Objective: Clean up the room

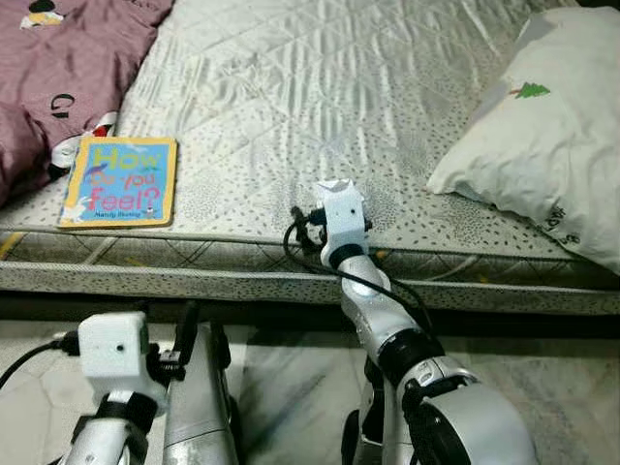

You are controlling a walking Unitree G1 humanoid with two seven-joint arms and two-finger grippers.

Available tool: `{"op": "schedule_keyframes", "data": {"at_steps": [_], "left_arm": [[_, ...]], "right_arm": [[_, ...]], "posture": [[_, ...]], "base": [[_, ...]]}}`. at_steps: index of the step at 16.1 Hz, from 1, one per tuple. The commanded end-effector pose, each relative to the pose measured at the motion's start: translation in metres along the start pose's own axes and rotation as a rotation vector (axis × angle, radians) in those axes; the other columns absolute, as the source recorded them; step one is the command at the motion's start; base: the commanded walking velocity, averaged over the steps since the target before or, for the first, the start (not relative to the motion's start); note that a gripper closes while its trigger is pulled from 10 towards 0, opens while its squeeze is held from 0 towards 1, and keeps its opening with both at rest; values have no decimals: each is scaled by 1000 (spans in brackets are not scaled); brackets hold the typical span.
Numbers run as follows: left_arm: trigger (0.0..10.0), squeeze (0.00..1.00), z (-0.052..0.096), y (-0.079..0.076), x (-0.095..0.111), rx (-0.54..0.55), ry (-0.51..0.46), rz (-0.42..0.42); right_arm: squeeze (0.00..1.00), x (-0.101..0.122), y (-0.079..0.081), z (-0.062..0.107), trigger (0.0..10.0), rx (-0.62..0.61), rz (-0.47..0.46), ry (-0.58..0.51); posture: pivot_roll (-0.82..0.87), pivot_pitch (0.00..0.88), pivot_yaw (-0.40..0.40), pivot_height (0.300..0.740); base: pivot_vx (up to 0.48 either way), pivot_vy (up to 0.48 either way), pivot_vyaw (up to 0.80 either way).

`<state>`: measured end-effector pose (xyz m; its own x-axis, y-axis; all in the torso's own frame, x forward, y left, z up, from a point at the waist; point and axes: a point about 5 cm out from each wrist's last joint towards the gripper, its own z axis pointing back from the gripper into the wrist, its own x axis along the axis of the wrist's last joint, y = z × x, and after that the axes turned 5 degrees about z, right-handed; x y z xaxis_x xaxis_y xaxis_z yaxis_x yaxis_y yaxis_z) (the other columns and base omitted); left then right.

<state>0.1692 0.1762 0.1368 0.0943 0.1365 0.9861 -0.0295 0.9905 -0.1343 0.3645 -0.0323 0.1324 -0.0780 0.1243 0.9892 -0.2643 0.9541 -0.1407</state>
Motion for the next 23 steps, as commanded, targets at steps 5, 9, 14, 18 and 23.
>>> {"op": "schedule_keyframes", "data": {"at_steps": [5, 9, 14, 18, 23], "left_arm": [[10000, 0, 10, -5, -3, 4, 41, 16], [10000, 0, 17, -9, -6, -2, 65, 31], [10000, 0, 21, -10, -5, 6, 78, 36], [10000, 0, 20, -9, -5, 15, 81, 34], [10000, 0, 18, -9, -6, 14, 81, 31]], "right_arm": [[0, 6, 10, -2, 10000, -24, -44, -8], [0, 11, 12, -4, 10000, -34, -19, -13], [0, 13, 26, -6, 8941, 10, 197, -12], [0, -12, 19, 2, 10000, -27, 330, 86], [0, -26, -12, 5, 10000, -142, 393, 181]], "posture": [[237, 347, -58, 523], [229, 364, -59, 523], [242, 376, -59, 523], [248, 369, -60, 523], [251, 358, -60, 523]], "base": [[0, 0, 0], [0, 0, 0], [0, 0, 0], [0, 0, 0], [0, 0, 0]]}}
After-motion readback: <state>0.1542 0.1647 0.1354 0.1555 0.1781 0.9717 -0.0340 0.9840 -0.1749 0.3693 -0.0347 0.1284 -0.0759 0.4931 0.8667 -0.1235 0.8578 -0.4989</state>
